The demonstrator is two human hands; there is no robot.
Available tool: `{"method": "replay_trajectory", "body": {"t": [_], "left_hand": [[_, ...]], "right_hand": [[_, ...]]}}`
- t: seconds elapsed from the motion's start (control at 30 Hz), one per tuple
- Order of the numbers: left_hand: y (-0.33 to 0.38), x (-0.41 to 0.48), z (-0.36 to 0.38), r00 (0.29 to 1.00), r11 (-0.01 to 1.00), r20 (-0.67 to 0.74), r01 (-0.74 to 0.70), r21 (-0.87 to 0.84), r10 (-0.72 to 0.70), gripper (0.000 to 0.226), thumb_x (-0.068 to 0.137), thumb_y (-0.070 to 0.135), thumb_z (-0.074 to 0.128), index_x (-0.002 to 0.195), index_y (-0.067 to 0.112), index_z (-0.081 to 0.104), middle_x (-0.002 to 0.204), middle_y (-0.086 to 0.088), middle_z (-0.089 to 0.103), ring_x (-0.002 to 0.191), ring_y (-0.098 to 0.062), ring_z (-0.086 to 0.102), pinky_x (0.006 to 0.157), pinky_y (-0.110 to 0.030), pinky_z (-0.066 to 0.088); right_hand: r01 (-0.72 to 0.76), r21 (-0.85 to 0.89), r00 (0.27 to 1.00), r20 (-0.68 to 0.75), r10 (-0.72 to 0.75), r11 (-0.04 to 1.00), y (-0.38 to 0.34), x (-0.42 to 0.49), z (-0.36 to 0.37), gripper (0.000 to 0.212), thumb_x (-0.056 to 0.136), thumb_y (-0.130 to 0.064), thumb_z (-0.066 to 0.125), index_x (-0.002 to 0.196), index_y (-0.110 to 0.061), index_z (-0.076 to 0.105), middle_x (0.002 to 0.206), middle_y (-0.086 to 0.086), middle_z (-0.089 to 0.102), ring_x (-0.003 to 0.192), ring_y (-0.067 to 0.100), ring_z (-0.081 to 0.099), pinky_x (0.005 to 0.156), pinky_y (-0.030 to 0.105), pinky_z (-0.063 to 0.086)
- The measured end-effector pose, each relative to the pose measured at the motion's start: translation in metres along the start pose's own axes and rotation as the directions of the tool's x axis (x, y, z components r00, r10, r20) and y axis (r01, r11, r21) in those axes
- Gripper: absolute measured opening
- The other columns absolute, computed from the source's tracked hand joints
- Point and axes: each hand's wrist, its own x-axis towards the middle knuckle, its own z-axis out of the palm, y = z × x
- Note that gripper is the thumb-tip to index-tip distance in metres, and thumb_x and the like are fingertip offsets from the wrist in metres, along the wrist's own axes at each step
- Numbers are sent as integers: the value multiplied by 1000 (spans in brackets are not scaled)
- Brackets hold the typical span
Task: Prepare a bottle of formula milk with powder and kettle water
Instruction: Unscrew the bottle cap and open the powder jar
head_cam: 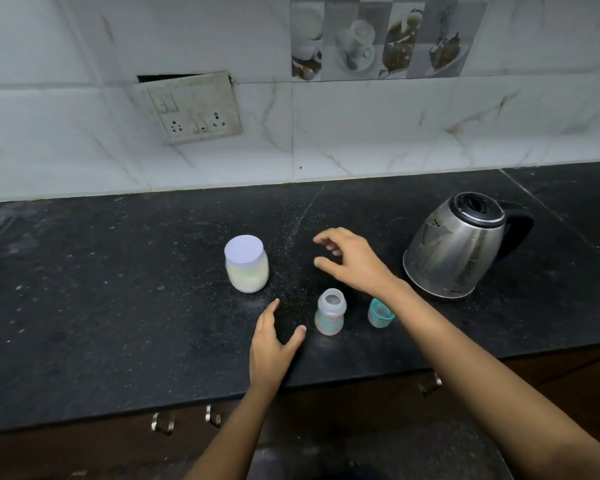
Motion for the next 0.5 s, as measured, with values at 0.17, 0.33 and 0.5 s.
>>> {"method": "replay_trajectory", "body": {"t": [0.17,0.33,0.5], "left_hand": [[-11,6,-39,988,998,-146,44,-55,-51,70,81,33,74,141,21,41,139,3,48,125,-13,46,102,-26,38],[-24,13,-71,978,995,-197,53,-87,-70,71,81,33,75,142,21,40,142,3,45,128,-11,44,102,-21,33],[-30,18,-90,979,991,-181,75,-115,-95,80,79,39,76,145,24,34,147,4,40,134,-11,39,102,-20,30]], "right_hand": [[-14,-82,954,296,38,997,-49,73,58,78,86,-33,68,149,-14,26,151,12,29,136,28,34,108,40,34],[-32,-176,901,421,104,984,-59,103,107,89,85,-38,66,153,-15,14,156,12,18,139,39,22,110,49,29],[62,-245,938,345,28,967,-68,86,120,84,78,-39,72,145,-11,29,138,9,33,123,33,35,98,46,42]]}}
